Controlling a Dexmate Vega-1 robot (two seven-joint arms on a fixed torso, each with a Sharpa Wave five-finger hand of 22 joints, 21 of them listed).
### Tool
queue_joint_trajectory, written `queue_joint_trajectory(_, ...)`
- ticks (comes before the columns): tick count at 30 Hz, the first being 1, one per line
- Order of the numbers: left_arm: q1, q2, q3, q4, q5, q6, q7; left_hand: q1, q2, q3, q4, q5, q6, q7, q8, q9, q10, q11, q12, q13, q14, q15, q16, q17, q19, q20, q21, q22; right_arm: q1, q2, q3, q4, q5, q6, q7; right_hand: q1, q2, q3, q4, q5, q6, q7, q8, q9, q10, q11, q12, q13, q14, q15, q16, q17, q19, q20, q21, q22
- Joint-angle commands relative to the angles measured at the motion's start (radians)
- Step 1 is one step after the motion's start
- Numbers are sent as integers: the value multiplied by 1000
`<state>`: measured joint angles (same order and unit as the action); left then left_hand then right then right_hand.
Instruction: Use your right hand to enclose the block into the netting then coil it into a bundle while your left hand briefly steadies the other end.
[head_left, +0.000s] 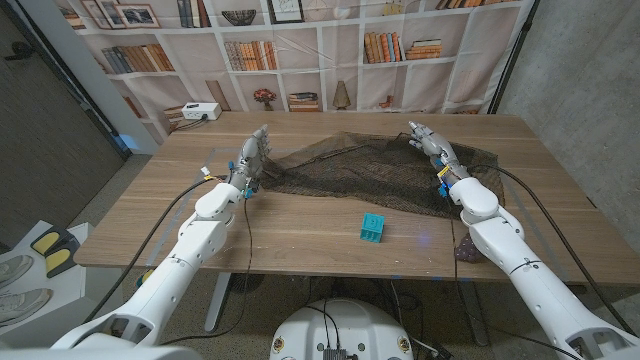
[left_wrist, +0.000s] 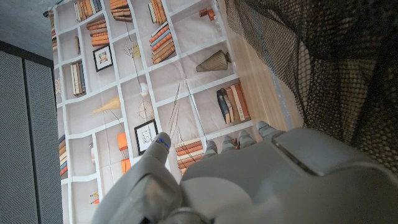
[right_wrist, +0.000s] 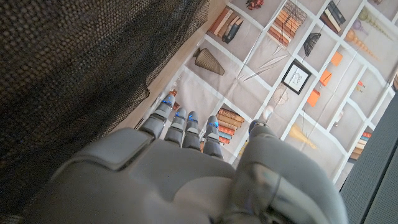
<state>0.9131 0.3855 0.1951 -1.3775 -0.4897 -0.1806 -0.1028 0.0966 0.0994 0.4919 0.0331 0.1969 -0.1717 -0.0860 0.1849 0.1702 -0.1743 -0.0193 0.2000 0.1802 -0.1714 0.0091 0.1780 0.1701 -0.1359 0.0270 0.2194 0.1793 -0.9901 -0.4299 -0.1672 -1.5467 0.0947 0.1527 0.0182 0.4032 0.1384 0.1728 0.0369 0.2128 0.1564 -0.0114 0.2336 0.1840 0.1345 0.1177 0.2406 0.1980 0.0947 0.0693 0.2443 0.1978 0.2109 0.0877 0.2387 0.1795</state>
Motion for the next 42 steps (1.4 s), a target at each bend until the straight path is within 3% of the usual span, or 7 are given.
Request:
queue_joint_trajectory(1,16,-15,-10,-36,28,28,-6,4,-1,-3,-4,4,-69,-6,3,2,-100,7,4,1,-101,10,7,2,1,4,9,6,-53,-56,18,-125,-152,-16,40,6,-4,7,-4,-4,17,-2,4,4,21,1,7,4,25,-6,8,4,13,1,4,2)
queue_joint_trajectory(17,69,-22,3,-133,67,66,52,4,-3,-5,-5,5,-64,-10,2,3,-97,8,4,1,-99,11,6,2,5,7,9,6,-60,-190,12,-215,-322,78,97,8,-15,10,-16,-2,72,-9,11,4,73,-4,15,4,71,-35,15,5,49,1,10,3)
queue_joint_trajectory(25,98,-22,14,-182,87,89,84,4,-3,-7,-5,5,-65,-12,1,3,-97,8,4,2,-98,11,5,2,6,8,8,7,-34,-245,-7,-207,-351,152,115,9,-17,12,-20,0,87,-13,13,4,86,-9,17,4,80,-43,15,5,59,-2,11,3)
queue_joint_trajectory(34,133,2,13,-255,101,146,113,4,-4,-8,-4,5,-63,-15,0,3,-87,9,7,2,-93,13,6,3,14,13,10,7,30,-298,-56,-162,-381,288,100,10,-19,15,-24,2,99,-18,11,4,94,-11,15,4,94,-55,16,6,73,-10,14,4)
queue_joint_trajectory(42,162,4,8,-296,93,167,128,3,-6,-11,-4,5,-60,-16,0,3,-84,9,7,2,-87,14,7,3,18,18,10,7,99,-360,-124,-155,-476,376,54,10,-21,17,-29,5,92,-37,2,4,89,-35,8,4,86,-74,9,7,74,-9,11,4)
